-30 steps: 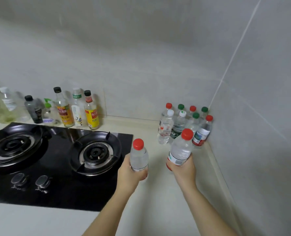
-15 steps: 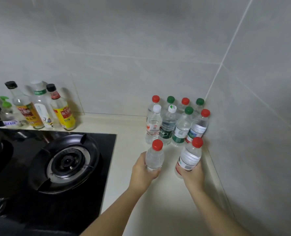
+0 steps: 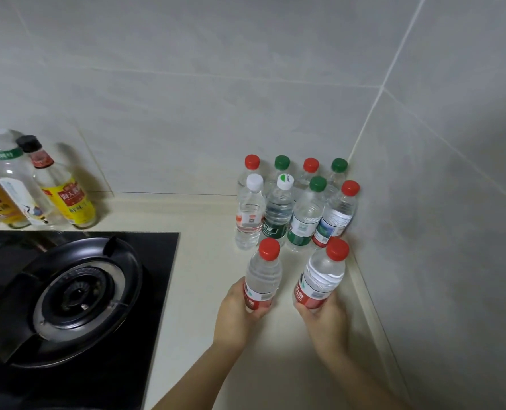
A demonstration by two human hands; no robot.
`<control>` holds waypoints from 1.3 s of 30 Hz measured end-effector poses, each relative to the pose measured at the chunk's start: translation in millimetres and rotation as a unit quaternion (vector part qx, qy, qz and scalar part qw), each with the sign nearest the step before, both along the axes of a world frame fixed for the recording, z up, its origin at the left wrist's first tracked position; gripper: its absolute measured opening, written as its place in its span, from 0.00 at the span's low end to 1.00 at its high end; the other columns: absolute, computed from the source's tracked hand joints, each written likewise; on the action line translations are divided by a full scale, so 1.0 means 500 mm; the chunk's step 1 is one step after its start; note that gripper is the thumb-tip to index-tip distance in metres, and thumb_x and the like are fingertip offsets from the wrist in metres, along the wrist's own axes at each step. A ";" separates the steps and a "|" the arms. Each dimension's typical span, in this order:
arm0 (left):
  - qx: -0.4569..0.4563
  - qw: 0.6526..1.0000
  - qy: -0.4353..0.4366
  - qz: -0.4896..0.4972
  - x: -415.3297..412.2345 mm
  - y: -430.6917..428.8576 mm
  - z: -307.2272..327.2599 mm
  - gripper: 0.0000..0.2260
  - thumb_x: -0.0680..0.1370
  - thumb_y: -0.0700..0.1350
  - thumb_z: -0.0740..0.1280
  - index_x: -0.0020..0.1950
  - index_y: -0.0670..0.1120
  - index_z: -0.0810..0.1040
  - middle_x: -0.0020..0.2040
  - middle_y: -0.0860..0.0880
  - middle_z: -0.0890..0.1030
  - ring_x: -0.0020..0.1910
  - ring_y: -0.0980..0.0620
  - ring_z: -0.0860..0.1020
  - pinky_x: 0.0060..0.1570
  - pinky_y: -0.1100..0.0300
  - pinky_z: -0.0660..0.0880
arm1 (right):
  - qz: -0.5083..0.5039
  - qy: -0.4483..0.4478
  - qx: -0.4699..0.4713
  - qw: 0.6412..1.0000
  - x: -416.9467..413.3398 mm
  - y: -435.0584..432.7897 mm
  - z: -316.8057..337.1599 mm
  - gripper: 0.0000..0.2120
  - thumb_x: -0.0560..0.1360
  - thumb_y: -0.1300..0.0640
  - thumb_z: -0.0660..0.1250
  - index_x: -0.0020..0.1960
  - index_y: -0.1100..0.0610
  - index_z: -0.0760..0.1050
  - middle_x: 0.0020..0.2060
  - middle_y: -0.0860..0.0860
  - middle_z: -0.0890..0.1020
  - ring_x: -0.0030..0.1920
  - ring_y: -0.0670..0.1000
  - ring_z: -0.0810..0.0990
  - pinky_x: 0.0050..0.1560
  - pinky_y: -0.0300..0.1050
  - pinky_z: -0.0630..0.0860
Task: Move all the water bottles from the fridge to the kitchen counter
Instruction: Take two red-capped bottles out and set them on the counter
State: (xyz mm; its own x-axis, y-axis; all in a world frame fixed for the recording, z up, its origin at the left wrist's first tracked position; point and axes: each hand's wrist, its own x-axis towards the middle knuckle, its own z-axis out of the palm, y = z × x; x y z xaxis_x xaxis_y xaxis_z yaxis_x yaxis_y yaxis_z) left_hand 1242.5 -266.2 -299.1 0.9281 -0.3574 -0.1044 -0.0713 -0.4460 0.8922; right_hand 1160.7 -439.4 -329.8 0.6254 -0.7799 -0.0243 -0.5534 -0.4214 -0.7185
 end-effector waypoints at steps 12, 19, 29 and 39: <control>0.022 0.999 -0.021 -0.023 0.058 -0.148 0.004 0.23 0.70 0.51 0.76 0.62 0.48 0.73 0.54 0.52 0.82 0.51 0.50 0.81 0.50 0.59 0.77 | -0.041 -0.006 0.028 0.999 0.058 -0.085 0.029 0.31 0.67 0.47 0.78 0.66 0.52 0.70 0.54 0.52 0.83 0.53 0.58 0.83 0.50 0.50 0.78; 0.034 0.998 -0.042 -0.029 0.086 -0.207 -0.005 0.25 0.71 0.52 0.75 0.64 0.49 0.73 0.56 0.51 0.82 0.53 0.49 0.81 0.50 0.58 0.77 | -0.074 0.010 0.014 0.997 0.082 -0.097 0.021 0.37 0.67 0.48 0.78 0.69 0.57 0.66 0.54 0.56 0.82 0.53 0.62 0.81 0.48 0.53 0.78; 0.100 0.991 -0.076 -0.051 0.099 -0.202 -0.030 0.24 0.70 0.58 0.74 0.61 0.49 0.76 0.54 0.50 0.79 0.52 0.50 0.79 0.51 0.59 0.76 | -0.034 0.038 -0.040 0.998 0.056 -0.084 0.019 0.25 0.75 0.52 0.71 0.68 0.59 0.69 0.57 0.57 0.79 0.56 0.61 0.80 0.48 0.48 0.75; 0.152 0.981 -0.091 -0.081 0.115 -0.223 -0.034 0.23 0.74 0.53 0.72 0.66 0.48 0.72 0.58 0.47 0.78 0.55 0.45 0.78 0.54 0.52 0.76 | -0.114 -0.017 0.047 0.992 0.094 -0.113 -0.024 0.08 0.76 0.60 0.69 0.51 0.65 0.78 0.43 0.62 0.83 0.46 0.63 0.81 0.43 0.46 0.73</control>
